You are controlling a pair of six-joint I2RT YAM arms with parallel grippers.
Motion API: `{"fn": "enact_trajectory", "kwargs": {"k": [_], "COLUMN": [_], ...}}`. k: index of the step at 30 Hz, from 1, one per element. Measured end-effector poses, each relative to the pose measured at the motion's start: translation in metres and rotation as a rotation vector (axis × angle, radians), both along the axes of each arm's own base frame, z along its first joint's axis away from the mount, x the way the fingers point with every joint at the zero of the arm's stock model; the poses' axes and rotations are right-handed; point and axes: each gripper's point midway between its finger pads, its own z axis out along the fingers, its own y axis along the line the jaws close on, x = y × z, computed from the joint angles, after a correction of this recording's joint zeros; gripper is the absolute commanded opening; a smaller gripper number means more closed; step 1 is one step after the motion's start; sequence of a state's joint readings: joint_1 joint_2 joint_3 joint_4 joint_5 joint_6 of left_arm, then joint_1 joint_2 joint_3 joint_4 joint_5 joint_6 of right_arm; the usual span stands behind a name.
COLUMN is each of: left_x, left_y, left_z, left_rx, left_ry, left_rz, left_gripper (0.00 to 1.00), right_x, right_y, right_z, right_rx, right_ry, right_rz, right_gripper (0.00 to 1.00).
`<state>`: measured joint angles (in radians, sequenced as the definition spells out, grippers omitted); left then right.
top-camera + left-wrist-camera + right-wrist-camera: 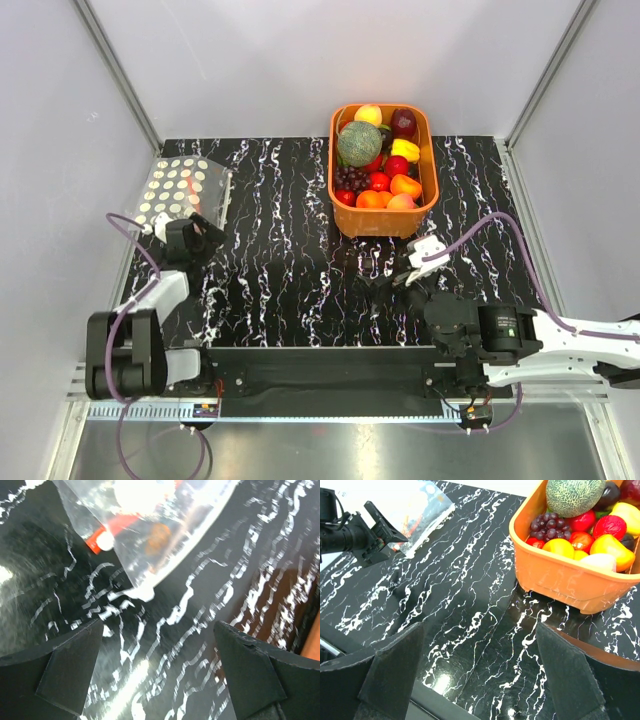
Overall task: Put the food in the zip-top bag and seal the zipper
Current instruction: Pick up the zipper food storage bag at the center of the board, then place the zipper food storage bag at the center of the board.
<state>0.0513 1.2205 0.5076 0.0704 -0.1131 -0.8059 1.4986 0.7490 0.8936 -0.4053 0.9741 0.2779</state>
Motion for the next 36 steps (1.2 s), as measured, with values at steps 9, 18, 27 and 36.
{"fn": "enact_trajectory", "kwargs": {"k": [9, 18, 27, 36], "left_x": [0.024, 0.055, 0.063, 0.044], "left_y": [0.008, 0.023, 0.023, -0.003], "left_z": [-0.033, -0.041, -0.022, 0.093], "left_rx": [-0.041, -0.084, -0.057, 0.019], "left_ry": [0.047, 0.044, 0.016, -0.241], "left_rz": [0.001, 0.01, -0.041, -0.132], "left_gripper": [0.9, 0.28, 0.0, 0.0], "right_x": [-0.006, -0.01, -0.008, 0.036], "right_y": [0.005, -0.016, -0.004, 0.012], "right_z": [0.0, 0.023, 0.011, -0.017], "right_rx": [-0.01, 0.104, 0.017, -0.184], "right_ry": [0.009, 0.0, -0.005, 0.0], "right_rz": [0.06, 0.085, 0.078, -0.015], "right_gripper": [1.0, 1.0, 1.0, 1.0]}}
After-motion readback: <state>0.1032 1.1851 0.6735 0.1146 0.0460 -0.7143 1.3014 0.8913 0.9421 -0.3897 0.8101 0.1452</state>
